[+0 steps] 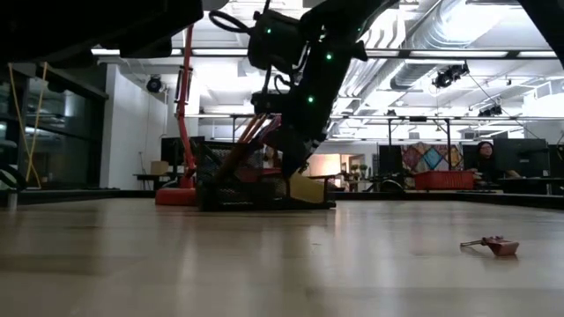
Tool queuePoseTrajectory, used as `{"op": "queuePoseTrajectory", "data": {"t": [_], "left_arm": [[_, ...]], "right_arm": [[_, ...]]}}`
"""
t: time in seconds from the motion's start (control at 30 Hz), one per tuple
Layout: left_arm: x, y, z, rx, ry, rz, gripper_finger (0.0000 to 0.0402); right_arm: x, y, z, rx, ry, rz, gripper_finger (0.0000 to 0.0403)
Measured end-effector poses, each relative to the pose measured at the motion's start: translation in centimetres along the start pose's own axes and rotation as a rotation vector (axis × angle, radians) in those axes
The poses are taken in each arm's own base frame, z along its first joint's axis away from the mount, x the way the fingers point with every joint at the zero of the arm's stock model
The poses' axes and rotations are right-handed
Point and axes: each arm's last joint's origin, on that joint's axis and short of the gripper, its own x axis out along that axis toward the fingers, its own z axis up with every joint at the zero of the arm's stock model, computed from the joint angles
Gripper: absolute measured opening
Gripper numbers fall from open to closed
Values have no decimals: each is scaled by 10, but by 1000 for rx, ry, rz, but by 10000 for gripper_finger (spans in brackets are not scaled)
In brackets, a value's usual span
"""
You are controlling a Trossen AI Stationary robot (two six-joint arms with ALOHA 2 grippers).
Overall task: Pick and place office supplies into organizer
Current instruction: Put the yellow sticky notes into the desk organizer, then put the blue sticky notes into the desk organizer
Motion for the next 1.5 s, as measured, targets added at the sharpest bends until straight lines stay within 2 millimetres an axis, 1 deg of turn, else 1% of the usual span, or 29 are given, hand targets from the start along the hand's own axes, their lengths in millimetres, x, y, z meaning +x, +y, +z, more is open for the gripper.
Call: {"op": "queuePoseTrajectory", "data": {"t": [0.1, 0.17, 0.27, 0.4, 0.5, 0.63, 0.77, 0.93, 1.07, 1.13, 1.2, 1.27, 1.33, 1.37, 1.43, 1.5], "left_arm": [[0, 0, 0, 0, 0, 0, 152], [0, 0, 0, 1, 1, 0, 152], [0, 0, 0, 1, 1, 0, 152], [0, 0, 0, 1, 1, -1, 152], [0, 0, -1, 3, 6, -2, 152], [0, -1, -1, 6, 12, -5, 152], [0, -1, -1, 3, 13, -6, 152], [0, -1, -2, -12, 15, -7, 152], [0, -1, -2, -12, 20, -9, 152], [0, -1, -2, -13, 19, -13, 152], [0, -1, -2, -14, 19, -14, 152], [0, -1, -2, -15, 19, -14, 152], [0, -1, -2, -15, 19, -14, 152], [0, -1, -2, -15, 19, -14, 152], [0, -1, -2, -15, 21, -15, 152], [0, -1, -3, -26, 25, -16, 152]], "right_arm": [[1, 1, 0, -10, 4, 34, 9], [1, 3, 0, -27, -4, 36, 22], [-2, 6, 0, -39, -14, 26, 53], [-6, 13, -1, -56, -20, -11, 103], [-12, 18, -2, -73, -24, 0, 136], [-29, 30, 2, -101, -48, -3, 162], [-49, 42, 4, -161, -62, -87, 168], [-76, 59, 5, -194, -114, -104, 160], [-100, 65, -4, -235, -128, -174, 153], [-112, 60, -9, -243, -113, -183, 152], [-126, 47, -13, -262, -83, -172, 152], [-140, 32, -19, -283, -18, -108, 154], [-156, 16, -25, -246, 32, -37, 156], [-163, 9, -29, -230, 36, -7, 156], [-174, 0, -37, -221, -19, 66, 156], [-176, -3, -50, -237, -76, 193, 152]]}}
